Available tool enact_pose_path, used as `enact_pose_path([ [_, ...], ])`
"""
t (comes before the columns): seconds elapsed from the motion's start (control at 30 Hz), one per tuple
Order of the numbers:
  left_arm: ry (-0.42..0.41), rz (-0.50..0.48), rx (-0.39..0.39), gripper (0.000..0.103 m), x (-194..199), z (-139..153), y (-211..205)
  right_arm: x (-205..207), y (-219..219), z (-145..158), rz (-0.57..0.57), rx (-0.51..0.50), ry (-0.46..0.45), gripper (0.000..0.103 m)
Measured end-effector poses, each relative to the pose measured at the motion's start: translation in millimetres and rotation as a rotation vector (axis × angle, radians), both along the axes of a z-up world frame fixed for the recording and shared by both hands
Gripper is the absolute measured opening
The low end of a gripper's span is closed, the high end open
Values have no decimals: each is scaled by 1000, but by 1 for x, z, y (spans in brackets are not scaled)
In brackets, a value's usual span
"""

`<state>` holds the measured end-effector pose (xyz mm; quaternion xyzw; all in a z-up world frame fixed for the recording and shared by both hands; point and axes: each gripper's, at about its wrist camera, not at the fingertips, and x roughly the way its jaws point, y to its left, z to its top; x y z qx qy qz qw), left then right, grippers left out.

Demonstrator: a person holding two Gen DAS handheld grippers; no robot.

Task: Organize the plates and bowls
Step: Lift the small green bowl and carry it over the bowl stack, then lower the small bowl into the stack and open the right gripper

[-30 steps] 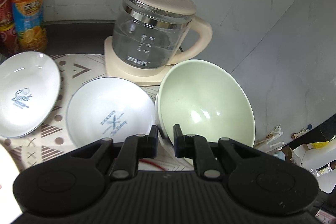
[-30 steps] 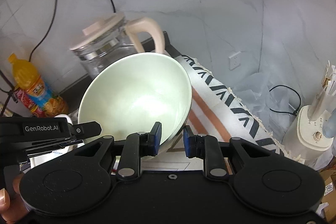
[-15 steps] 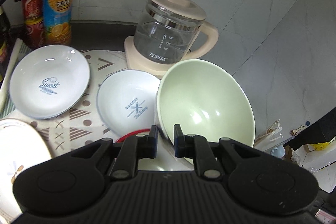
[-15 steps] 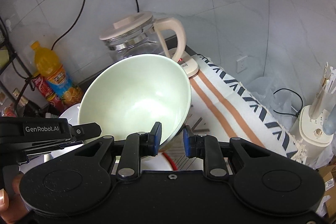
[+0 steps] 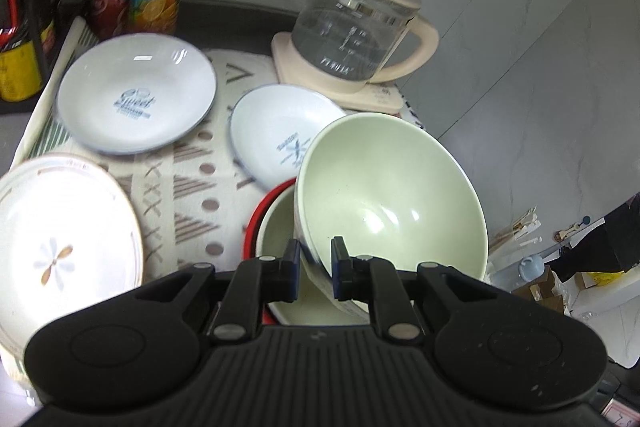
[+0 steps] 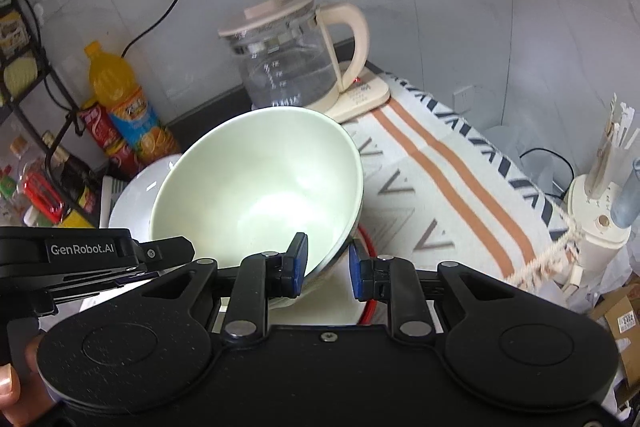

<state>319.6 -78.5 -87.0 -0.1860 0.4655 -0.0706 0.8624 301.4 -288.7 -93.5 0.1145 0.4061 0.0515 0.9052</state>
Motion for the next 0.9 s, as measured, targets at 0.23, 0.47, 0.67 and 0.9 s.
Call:
enact_pose_path([
  [0.23, 29, 15, -16, 13, -9, -12, 7, -12, 7, -8, 13, -20, 23, 22],
  [0.47, 58, 28, -27, 14, -6, -21, 9, -9, 12, -15, 18, -35, 47, 22],
  [0.67, 83, 21, -26, 14, -2, -26, 7, -5, 12, -21, 15, -36, 71, 22],
  [0.9, 101, 11, -5, 16, 0, -29, 3, -3, 9, -26, -2, -42, 98, 23],
])
